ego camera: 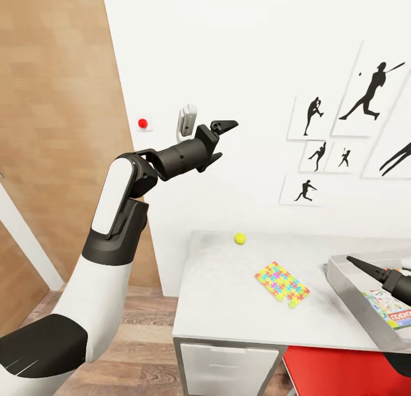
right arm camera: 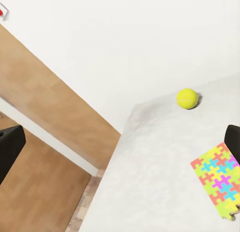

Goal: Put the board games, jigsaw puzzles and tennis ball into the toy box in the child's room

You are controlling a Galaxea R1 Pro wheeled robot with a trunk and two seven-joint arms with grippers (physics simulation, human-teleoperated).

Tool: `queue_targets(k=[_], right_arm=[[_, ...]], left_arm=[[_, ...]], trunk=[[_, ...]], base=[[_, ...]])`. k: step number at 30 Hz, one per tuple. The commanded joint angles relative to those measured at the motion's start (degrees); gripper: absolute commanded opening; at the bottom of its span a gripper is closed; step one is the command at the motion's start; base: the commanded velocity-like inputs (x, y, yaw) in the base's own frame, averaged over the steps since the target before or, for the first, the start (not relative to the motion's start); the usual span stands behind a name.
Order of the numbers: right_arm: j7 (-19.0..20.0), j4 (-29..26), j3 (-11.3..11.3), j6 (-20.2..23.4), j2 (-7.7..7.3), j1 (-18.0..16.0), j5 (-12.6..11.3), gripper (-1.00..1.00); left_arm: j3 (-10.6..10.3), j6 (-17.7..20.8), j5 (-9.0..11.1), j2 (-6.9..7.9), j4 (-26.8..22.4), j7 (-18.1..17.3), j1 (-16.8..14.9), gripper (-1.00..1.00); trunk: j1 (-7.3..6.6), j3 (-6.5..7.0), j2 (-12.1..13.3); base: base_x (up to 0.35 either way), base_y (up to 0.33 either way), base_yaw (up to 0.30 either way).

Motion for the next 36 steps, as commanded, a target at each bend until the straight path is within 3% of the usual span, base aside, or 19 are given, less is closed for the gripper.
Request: queue_targets(k=[1,5,8,9,10,13,14,17,20,21,23,24,27,28,32,35,36], right_arm=[[0.1,0.0,0.0,0.3,-0.01,-0.1,0.0,1.00],[-0.2,0.0,0.8,0.3,-0.01,-0.1,0.1,1.00],[-1.8,0.1,4.2,0.3,-0.01,-0.1,0.5,1.00],[-1.8,0.1,4.2,0.3,-0.01,-0.1,0.5,1.00],[-2.8,0.1,5.8,0.3,0.01,-0.1,0.7,1.00],[-6.9,0.1,10.9,0.3,0.03,-0.2,1.0,1.00],[-6.9,0.1,10.9,0.3,0.03,-0.2,1.0,1.00],[-11.1,0.1,14.3,0.4,0.11,-1.4,1.0,1.00],[-14.1,0.1,16.2,1.0,0.32,-3.8,1.1,1.00],[-17.1,0.2,18.6,2.1,1.26,-7.1,1.1,1.00],[-20.0,0.3,21.2,2.5,2.37,-9.2,1.2,1.00],[-20.0,0.3,21.2,2.5,2.37,-9.2,1.2,1.00],[-25.6,0.3,25.4,2.8,4.12,-11.8,1.2,1.00],[-29.3,0.4,27.4,3.0,5.20,-13.3,1.2,1.00],[-34.6,0.4,29.5,3.1,6.94,-15.5,1.1,1.00],[-36.2,0.7,30.1,3.2,7.45,-16.4,1.2,1.00],[-37.9,1.6,30.5,3.3,7.88,-17.4,1.2,1.00]], left_arm=[[0.1,0.0,0.6,-0.02,-0.1,0.6,-0.1,1.00],[0.2,0.1,0.6,-0.02,-0.1,0.6,-0.1,1.00],[0.3,0.1,0.6,0.79,-0.1,0.6,-0.1,1.00],[0.3,0.1,0.6,0.79,-0.1,0.6,-0.1,1.00],[0.3,0.1,0.6,1.64,-0.1,0.6,-0.1,1.00],[0.3,0.1,0.6,5.59,-0.1,0.6,-0.1,1.00],[0.3,0.1,0.6,5.59,-0.1,0.6,-0.1,1.00],[0.3,0.2,0.7,10.95,0.0,0.6,-0.1,1.00],[0.3,0.2,1.4,15.78,-0.1,0.5,0.0,1.00],[0.2,0.2,3.5,20.65,-0.1,0.5,0.2,1.00],[0.2,0.2,5.6,23.59,-0.1,0.5,1.0,1.00],[0.2,0.2,5.6,23.59,-0.1,0.5,1.0,1.00],[0.0,0.2,8.4,26.90,0.0,0.5,3.6,1.00],[0.0,0.1,9.6,28.52,0.1,0.5,5.5,1.00],[0.0,0.1,10.8,31.19,0.4,0.5,8.2,1.00],[-0.1,0.1,11.1,32.11,0.7,0.5,9.1,1.00],[-0.1,0.1,11.4,33.14,1.5,0.5,10.3,1.00]], trunk=[[0.04,-0.13,-0.1],[0.04,-0.12,-0.1],[0.04,-0.12,-0.1],[0.04,-0.12,-0.1],[0.04,-0.12,-0.1],[0.04,-0.12,-0.1],[0.04,-0.12,-0.1],[0.04,-0.12,-0.1],[0.04,-0.12,-0.1],[0.04,-0.12,-0.1],[0.04,-0.12,-0.1],[0.04,-0.12,-0.1],[0.04,-0.12,-0.1],[0.04,-0.12,-0.1],[0.04,-0.12,-0.1],[0.04,-0.12,-0.1],[0.04,-0.12,-0.1]], base=[[0.002,0.005,-0.019],[0.002,0.003,-0.013],[0.001,0.002,-0.006],[0.001,0.001,-0.005],[0.001,0.001,-0.004],[0.000,0.001,-0.003],[0.000,0.000,-0.002],[0.000,0.000,-0.001],[0.000,0.000,0.000],[0.000,0.000,0.000],[0.000,0.000,0.000],[0.000,0.000,0.000],[0.000,0.000,0.000],[0.000,0.000,0.000],[0.000,0.000,0.000],[0.000,0.000,0.000],[0.000,0.000,0.000]])
